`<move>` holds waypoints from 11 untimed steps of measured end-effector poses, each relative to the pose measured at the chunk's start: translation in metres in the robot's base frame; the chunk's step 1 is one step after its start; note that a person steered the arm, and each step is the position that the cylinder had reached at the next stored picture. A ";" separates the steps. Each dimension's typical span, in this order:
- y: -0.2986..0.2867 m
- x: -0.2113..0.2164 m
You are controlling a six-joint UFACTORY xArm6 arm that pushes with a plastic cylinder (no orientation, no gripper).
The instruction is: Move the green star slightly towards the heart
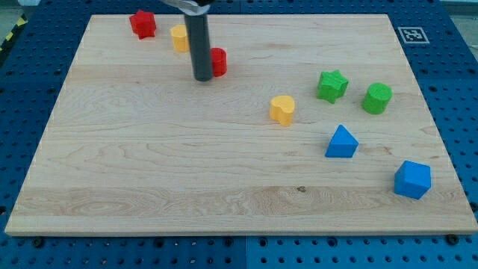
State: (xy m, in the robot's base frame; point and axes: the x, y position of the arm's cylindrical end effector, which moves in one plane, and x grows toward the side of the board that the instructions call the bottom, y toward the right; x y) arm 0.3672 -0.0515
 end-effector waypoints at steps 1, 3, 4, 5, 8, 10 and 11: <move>0.041 0.003; 0.144 -0.024; 0.211 -0.027; 0.255 -0.001; 0.207 0.017; 0.232 0.037; 0.245 0.051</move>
